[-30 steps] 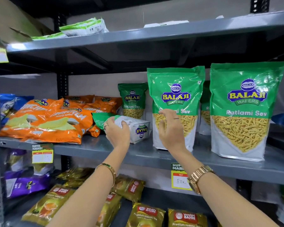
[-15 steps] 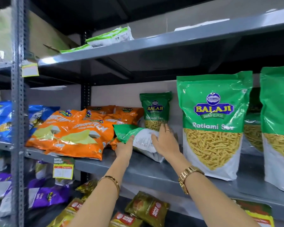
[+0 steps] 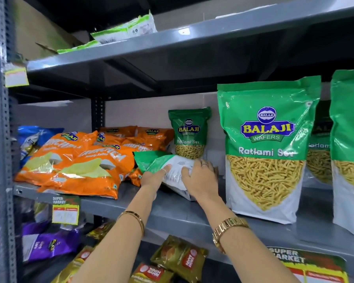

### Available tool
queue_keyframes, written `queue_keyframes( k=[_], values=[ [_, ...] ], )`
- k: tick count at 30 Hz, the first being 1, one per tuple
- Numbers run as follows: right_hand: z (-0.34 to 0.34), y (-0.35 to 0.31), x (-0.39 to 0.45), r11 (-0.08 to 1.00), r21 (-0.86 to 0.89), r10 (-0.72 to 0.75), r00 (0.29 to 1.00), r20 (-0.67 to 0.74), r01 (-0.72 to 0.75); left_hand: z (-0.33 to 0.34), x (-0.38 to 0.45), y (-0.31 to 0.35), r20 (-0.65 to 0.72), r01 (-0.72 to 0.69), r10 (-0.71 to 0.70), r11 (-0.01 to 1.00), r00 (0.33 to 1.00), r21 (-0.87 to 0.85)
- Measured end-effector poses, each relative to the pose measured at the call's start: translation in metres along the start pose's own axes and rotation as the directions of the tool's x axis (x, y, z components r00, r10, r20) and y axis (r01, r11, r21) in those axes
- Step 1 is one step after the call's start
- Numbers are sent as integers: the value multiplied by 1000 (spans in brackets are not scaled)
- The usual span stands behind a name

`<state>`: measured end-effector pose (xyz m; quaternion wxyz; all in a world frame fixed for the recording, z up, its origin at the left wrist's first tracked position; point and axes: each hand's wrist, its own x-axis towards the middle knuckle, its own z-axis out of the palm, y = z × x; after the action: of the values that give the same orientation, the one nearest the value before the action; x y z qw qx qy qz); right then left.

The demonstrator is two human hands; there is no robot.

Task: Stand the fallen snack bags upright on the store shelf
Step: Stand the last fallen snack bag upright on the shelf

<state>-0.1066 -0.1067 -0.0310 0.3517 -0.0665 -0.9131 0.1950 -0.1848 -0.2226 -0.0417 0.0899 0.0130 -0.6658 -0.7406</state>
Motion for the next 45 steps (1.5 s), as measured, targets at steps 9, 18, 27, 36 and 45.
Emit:
queue_keyframes(
  k=[9,18,27,36,45],
  values=[
    [-7,4,-6,988,149,44,999,-29,-39,3,-3,19,-27,-197,198,980,980,21],
    [-3,2,-8,875,452,106,981,165,-171,-14,-22,59,164,-609,589,783,791,128],
    [1,4,-6,836,479,157,953,258,-267,-7,-21,51,266,-632,603,775,752,32],
    [-7,-3,-11,901,432,58,998,-19,-44,2,-14,43,166,-202,276,910,947,-362],
    [-3,2,-1,875,475,42,992,119,-94,21,-20,23,338,-107,213,946,917,-306]
  ],
)
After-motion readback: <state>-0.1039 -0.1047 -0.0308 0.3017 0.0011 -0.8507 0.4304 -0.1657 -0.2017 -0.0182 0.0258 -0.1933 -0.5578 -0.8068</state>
